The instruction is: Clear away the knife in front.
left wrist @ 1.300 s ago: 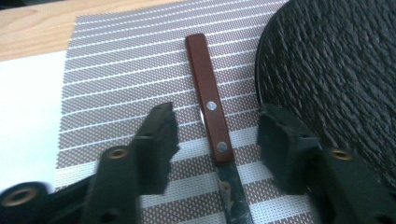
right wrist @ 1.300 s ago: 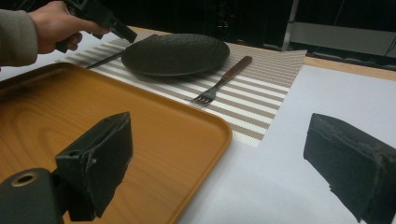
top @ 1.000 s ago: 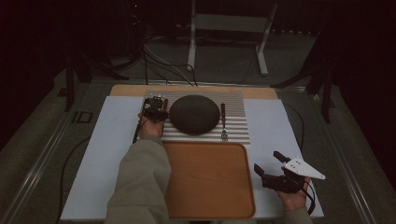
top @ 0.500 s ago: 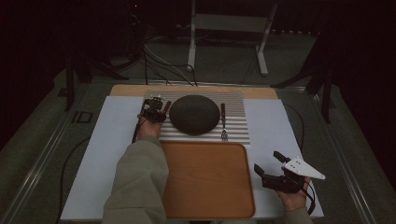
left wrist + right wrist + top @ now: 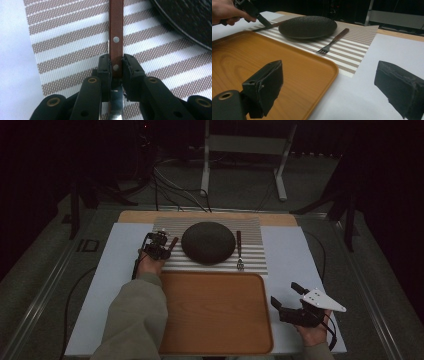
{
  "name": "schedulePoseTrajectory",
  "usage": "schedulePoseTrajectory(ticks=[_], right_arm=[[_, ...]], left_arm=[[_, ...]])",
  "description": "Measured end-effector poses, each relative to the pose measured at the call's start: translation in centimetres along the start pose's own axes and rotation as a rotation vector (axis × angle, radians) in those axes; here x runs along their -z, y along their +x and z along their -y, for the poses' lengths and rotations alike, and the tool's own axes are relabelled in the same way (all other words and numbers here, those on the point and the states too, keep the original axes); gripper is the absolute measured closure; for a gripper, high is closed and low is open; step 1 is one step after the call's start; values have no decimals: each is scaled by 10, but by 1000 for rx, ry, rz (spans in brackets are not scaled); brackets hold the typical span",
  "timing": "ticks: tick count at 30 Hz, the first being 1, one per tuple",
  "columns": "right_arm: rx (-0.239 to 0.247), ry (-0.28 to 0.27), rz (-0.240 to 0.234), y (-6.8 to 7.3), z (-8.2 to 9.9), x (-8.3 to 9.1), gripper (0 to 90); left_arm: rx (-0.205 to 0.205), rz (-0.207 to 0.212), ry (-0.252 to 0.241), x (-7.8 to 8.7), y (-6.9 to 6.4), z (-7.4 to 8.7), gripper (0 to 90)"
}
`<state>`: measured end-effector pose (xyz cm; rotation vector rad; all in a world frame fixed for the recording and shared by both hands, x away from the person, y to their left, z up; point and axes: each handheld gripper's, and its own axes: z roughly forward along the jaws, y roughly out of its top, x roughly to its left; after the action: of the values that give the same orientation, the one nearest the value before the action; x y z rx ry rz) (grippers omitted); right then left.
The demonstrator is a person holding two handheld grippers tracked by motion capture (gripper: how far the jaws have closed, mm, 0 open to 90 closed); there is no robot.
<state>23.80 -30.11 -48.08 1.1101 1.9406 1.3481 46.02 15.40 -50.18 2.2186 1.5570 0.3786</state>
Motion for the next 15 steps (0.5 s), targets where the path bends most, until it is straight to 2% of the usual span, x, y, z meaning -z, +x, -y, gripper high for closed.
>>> schedulePoseTrajectory(ticks=[4,6,10,15], right_arm=[[-2,4,2,0,0,0,84],[-1,5,0,0,0,-1,84],[1,6,-2,0,0,-1,85],[-3,4,2,-1,0,0,85]], left_arm=[[8,14,3,-1,2,-1,773],[14,35,17,-2,5,-4,772],[-22,20,26,-1,3,-5,783],[-45,7,25,1,1,-4,785]])
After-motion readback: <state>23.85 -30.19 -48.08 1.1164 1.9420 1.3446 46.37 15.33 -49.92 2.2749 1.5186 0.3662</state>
